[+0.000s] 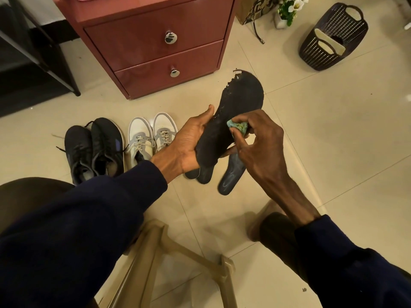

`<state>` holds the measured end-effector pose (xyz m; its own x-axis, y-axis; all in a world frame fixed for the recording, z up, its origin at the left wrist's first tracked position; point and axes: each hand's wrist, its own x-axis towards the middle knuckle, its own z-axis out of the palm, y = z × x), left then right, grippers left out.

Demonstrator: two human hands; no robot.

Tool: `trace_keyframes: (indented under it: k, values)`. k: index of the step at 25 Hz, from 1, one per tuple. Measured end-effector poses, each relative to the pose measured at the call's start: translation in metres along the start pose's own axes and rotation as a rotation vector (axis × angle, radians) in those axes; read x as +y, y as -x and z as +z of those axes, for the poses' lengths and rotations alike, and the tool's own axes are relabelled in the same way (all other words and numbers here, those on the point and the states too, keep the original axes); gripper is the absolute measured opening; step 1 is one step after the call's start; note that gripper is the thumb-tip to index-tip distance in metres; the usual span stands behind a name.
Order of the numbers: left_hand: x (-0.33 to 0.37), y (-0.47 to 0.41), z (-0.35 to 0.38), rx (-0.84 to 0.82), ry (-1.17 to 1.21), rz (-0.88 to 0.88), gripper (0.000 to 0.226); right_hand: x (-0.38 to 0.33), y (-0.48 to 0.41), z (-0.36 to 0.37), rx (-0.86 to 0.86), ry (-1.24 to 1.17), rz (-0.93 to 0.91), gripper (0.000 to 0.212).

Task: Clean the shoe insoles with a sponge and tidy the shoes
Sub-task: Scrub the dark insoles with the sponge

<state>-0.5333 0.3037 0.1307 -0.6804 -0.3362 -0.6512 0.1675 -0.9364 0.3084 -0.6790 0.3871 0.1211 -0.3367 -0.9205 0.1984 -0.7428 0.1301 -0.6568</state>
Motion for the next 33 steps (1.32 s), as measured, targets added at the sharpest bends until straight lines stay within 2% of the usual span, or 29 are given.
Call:
trace_keyframes:
  k: [2,6,8,10,12,16,18,21,25,28,30,33]
  values:
    - [0.001,0.002,0.001,-0.004,-0.004,-0.007,0.045,-0.011,0.006,0.005,-0.029,-0.018,-0.087,0.030]
    - [0.003,0.002,-0.002,0.044,0.030,-0.010,0.042,-0.035,0.015,0.006,-0.203,-0.113,-0.309,0.022]
    - [0.001,0.003,0.002,0.038,0.026,0.000,0.038,-0.026,0.006,0.005,-0.119,-0.009,-0.296,0.022]
    - [-0.001,0.004,0.005,0.027,0.024,0.013,0.035,-0.009,-0.005,0.002,0.016,0.041,-0.175,0.021]
    - [-0.002,0.006,0.008,0.022,0.032,0.010,0.032,-0.005,-0.006,0.002,0.072,0.029,-0.098,0.019]
    - [0.001,0.007,0.003,0.065,-0.008,-0.028,0.031,-0.035,0.006,0.013,-0.116,-0.104,-0.265,0.017]
    - [0.000,0.007,0.001,0.060,-0.018,-0.042,0.032,-0.034,0.001,0.009,-0.125,-0.101,-0.241,0.017]
    - [-0.001,0.005,0.002,0.007,-0.018,-0.057,0.032,-0.023,-0.006,0.003,-0.042,-0.048,-0.120,0.018]
    - [0.005,0.002,-0.008,0.012,0.048,-0.072,0.029,-0.042,0.012,0.011,-0.186,-0.183,-0.181,0.018]
    - [0.006,-0.002,-0.017,-0.024,0.136,-0.059,0.054,-0.051,0.021,0.014,-0.252,-0.276,-0.323,0.020]
    - [0.004,-0.003,-0.013,-0.067,0.192,-0.056,0.060,-0.041,0.015,0.010,-0.228,-0.218,-0.377,0.022]
    - [0.005,-0.007,-0.012,-0.058,0.188,-0.033,0.061,-0.023,0.004,0.006,-0.056,-0.031,-0.320,0.027]
